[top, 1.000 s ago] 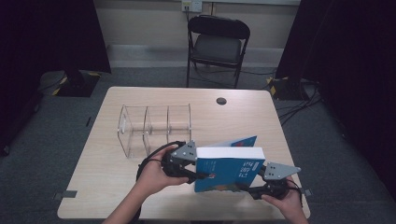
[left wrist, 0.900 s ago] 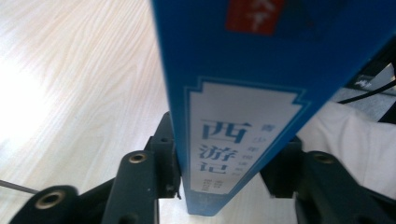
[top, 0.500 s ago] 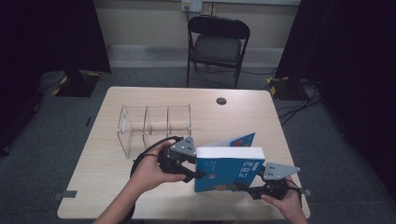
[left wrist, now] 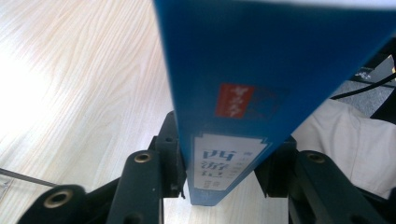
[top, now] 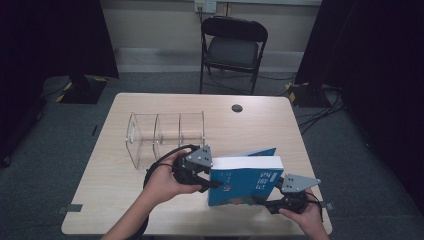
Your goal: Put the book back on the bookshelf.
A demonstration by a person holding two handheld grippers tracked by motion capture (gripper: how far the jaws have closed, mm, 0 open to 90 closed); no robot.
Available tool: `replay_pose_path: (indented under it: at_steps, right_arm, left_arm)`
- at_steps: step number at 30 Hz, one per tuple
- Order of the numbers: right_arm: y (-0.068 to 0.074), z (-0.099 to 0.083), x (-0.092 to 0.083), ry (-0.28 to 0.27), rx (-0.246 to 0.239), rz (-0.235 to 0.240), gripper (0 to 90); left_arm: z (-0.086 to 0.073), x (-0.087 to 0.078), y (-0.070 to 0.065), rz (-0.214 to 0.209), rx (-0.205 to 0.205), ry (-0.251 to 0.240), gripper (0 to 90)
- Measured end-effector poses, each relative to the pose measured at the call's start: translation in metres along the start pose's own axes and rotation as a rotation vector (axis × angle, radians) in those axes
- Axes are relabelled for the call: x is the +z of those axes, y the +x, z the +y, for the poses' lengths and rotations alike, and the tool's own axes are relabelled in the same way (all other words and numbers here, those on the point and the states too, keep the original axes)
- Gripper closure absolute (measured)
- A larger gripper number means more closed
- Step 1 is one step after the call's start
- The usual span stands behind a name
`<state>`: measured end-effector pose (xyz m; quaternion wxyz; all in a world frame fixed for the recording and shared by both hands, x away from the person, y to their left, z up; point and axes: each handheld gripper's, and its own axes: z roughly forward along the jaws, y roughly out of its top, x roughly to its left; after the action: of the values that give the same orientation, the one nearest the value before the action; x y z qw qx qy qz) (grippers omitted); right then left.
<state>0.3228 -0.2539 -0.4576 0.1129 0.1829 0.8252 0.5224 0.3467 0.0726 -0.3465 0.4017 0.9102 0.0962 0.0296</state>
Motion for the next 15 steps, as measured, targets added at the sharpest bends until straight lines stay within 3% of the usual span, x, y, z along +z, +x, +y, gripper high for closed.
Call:
replay_pose_path:
  at_steps: [1, 2, 6, 11, 15]
  right_arm:
    - [0.0001, -0.0001, -0.0002, 0.002, 0.005, 0.000, 36.0]
    - [-0.0002, -0.0003, -0.0002, 0.001, 0.006, -0.002, 34.9]
    - [-0.0005, -0.0006, -0.0002, 0.000, 0.011, -0.007, 34.8]
    - [-0.0020, -0.0009, -0.0019, -0.006, 0.010, -0.005, 42.1]
    - [-0.0017, -0.0010, -0.0019, -0.008, 0.013, -0.005, 42.0]
  left_arm:
    - [-0.0011, 0.0009, -0.0005, -0.002, -0.004, -0.019, 60.8]
    - [-0.0007, -0.0004, -0.0009, 0.001, -0.001, -0.003, 61.1]
    - [-0.0021, -0.0004, -0.0007, 0.004, 0.010, -0.014, 61.1]
    - [-0.0043, 0.0016, -0.0001, 0.003, 0.004, -0.027, 59.2]
    - [-0.0033, 0.0087, -0.0019, 0.008, 0.011, -0.025, 57.1]
